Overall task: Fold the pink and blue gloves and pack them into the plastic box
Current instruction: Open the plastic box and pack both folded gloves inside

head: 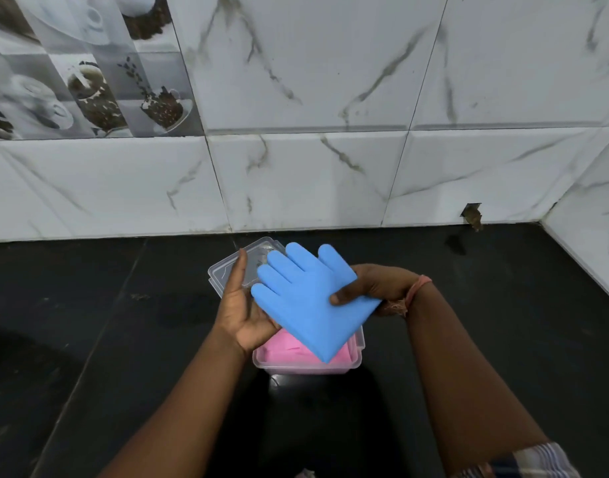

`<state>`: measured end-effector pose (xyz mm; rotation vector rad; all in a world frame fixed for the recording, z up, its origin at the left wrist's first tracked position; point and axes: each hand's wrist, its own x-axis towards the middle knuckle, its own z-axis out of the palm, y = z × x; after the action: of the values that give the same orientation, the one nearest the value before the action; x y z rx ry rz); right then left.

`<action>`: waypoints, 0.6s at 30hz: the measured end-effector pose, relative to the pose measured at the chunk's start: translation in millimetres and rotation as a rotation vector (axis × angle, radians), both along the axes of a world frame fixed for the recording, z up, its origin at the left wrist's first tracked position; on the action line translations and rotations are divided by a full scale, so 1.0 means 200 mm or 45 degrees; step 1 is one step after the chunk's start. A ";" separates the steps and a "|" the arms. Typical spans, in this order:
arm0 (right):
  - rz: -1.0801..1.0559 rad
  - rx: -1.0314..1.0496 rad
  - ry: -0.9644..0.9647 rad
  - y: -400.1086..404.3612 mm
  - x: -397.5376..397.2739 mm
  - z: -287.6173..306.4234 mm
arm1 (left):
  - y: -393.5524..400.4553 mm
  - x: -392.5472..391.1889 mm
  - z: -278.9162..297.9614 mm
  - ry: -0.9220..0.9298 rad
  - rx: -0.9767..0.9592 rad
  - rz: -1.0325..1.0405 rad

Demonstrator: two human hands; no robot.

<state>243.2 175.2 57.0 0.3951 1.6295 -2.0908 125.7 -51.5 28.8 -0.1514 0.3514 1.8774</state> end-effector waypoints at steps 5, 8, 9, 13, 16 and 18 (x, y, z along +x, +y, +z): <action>-0.196 0.033 -0.241 -0.03 -0.03 -0.05 | -0.08 0.01 -0.12 0.339 -0.436 -0.022; -0.572 -0.256 -0.097 -0.08 0.01 -0.14 | -0.07 0.03 -0.15 0.246 -0.455 0.118; -0.685 -0.385 -0.031 -0.11 0.03 -0.18 | -0.06 0.03 -0.15 0.213 -0.442 0.176; -0.824 -0.490 0.121 -0.26 0.09 -0.28 | -0.04 0.06 -0.15 0.177 -0.412 0.327; -0.870 -0.229 0.119 -0.31 0.08 -0.29 | -0.06 0.08 -0.16 0.205 -0.441 0.293; -0.904 -0.068 0.089 -0.30 0.07 -0.28 | -0.09 0.08 -0.15 0.281 -0.480 0.222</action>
<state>258.0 115.9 0.4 1.0110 1.6162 -2.6623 140.9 -69.9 -1.6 -0.2354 0.8683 1.9879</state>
